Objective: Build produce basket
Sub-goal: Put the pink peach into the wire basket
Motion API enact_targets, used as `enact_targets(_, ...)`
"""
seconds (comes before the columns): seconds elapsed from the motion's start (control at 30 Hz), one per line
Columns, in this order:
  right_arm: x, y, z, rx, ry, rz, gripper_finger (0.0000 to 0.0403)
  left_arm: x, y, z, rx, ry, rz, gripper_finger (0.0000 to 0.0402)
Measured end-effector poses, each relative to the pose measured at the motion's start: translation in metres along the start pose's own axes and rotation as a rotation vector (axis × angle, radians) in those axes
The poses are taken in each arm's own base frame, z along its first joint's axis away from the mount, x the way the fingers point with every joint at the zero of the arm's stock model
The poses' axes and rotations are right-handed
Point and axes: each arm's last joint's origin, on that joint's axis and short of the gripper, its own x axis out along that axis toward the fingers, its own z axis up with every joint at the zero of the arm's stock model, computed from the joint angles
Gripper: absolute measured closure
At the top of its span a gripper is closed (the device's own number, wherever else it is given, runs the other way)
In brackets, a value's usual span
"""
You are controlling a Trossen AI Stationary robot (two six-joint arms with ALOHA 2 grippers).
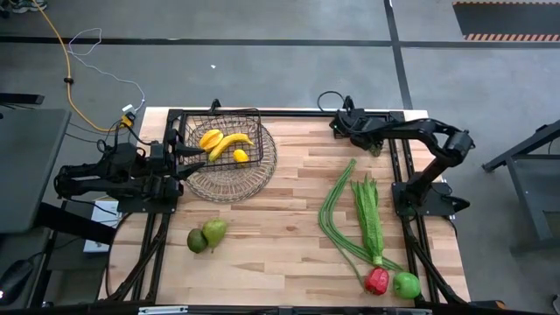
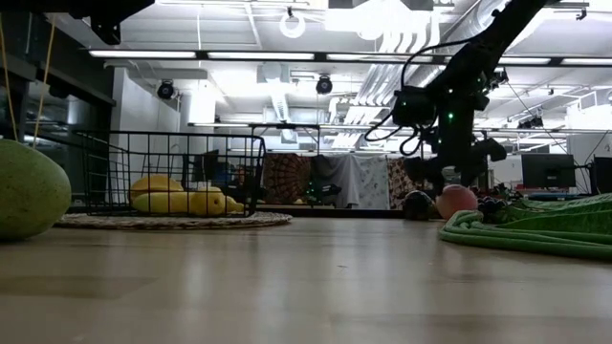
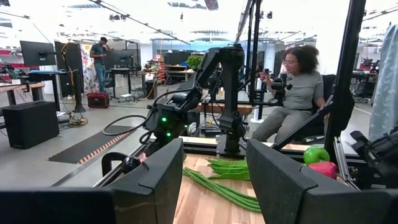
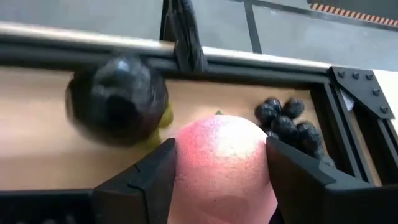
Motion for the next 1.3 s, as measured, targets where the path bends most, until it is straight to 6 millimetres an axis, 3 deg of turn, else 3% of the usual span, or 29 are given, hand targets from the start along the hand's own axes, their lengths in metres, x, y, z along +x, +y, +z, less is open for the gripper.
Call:
enact_targets(0.63, -0.050, -0.014, 0.009, 0.014, -0.127, 0.071, 0.0197, 0.000, 0.000, 0.000, 0.000, 0.001, 0.000, 0.0236)
enact_targets(1.1, -0.113, -0.031, 0.010, 0.036, -0.308, 0.242, 0.0197, 0.000, 0.000, 0.000, 0.000, 0.003, 0.001, 0.0236)
enact_targets(1.3, -0.127, -0.034, 0.007, 0.022, -0.332, 0.294, 0.0197, 0.000, 0.000, 0.000, 0.000, 0.002, 0.000, 0.0236)
